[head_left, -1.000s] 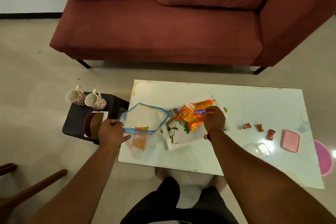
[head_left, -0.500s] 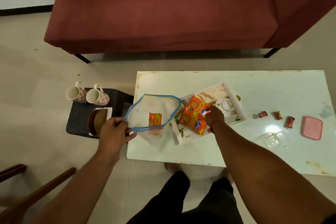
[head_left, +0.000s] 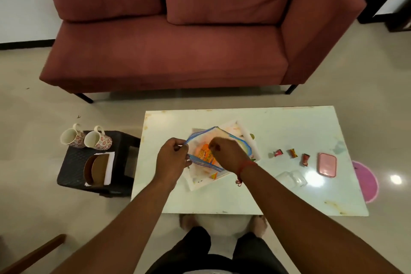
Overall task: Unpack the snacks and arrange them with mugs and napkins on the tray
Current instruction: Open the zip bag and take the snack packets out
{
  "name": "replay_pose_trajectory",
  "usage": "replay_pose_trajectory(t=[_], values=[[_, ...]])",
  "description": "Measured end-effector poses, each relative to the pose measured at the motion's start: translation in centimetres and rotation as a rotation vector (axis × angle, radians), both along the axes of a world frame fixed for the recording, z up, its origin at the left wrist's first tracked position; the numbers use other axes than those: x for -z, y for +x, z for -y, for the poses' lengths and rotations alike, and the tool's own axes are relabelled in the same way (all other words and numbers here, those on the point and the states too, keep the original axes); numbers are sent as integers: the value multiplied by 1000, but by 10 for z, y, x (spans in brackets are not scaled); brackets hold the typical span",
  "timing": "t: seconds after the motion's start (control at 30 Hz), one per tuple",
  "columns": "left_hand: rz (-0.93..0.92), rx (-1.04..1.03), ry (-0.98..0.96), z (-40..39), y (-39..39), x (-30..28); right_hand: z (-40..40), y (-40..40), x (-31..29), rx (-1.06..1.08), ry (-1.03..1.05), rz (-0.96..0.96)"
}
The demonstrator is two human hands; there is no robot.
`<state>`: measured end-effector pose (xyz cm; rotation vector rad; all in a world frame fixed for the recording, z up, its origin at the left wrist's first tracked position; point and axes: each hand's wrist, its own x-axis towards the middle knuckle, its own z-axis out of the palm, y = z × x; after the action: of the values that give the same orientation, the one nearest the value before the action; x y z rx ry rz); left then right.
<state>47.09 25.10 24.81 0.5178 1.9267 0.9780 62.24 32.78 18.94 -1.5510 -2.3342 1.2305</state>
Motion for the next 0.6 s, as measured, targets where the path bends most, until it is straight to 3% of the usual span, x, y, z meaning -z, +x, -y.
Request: replay_pose_trajectory(t=[0.13,0.23,0.33,0.47,0.6], values=[[-43,84,56,-15,54,-23,-15,34,-4,-222,-255,407],[-58,113,104,-24,92,-37,-28,68,-8,-321,-230,443],[-92,115,140,-32,121,-45,-39,95,-8,-242,-167,537],[-148,98,129,-41,139,-46,-50,115,-2,-70,-5,496],[-188,11,64,-42,137,-39,-51,106,-8,165,88,265]])
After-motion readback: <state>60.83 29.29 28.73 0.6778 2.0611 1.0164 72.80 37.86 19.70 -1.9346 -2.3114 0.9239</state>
